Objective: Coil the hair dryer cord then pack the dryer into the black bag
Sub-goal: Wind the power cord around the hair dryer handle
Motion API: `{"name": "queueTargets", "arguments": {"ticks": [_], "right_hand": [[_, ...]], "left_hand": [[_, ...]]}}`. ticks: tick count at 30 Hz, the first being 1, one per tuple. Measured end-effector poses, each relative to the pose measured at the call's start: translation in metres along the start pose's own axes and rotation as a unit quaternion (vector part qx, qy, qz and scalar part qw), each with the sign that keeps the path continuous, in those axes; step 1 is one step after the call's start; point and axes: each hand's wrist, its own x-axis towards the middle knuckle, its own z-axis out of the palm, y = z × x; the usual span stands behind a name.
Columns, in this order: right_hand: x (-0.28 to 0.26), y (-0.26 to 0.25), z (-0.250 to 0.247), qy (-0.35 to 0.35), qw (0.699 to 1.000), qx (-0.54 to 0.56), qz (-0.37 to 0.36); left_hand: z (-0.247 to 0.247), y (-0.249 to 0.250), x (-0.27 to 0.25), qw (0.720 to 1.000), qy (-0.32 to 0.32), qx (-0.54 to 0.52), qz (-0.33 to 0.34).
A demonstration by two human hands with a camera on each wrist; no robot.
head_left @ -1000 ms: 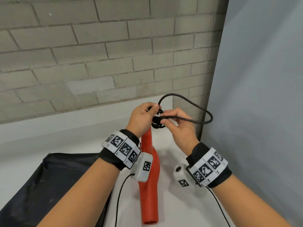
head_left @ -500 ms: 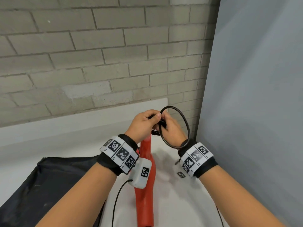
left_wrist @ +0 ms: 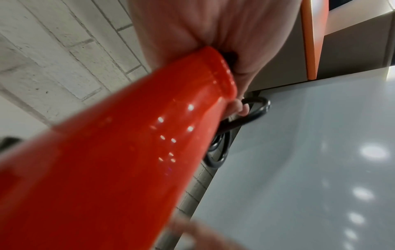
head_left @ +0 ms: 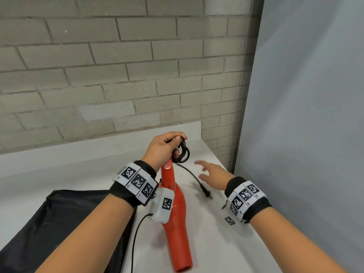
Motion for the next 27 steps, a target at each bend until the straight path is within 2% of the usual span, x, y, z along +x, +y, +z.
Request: {"name": "queueTargets", "arguments": {"ticks": [3,7,13,19,23,27], "right_hand": [[-0.002,-0.030,-0.005,0.049,0.985,0.107,-0.128],[0.007,-0.045,-0.001,0.061,0.960,0.196,-0.189],[0.015,-0.039,0.012,0.055,0.950,0.237,-0.198],[0.013,-0.050,0.011,0.042,0.918,0.328,-0.219],[0.021,-0.041,0.009,0.069,0.955,0.241,-0.159],[0.029,-0.028,0.000,0.143,0.969,0.177,-0.093]], "left_hand": [[-0.001,0.002,-0.002,1.000,-0.021,0.010,0.004],[-0.004,0.002,-0.004,1.000,-0.026,0.018,-0.002],[-0.008,0.000,-0.005,0.999,-0.023,0.023,0.000],[-0.009,-0.001,-0.003,0.999,-0.023,0.018,-0.016],[-0.006,-0.001,-0.002,1.000,-0.003,0.004,-0.019],[-0.007,-0.003,0.002,0.998,-0.003,0.052,-0.026]]}}
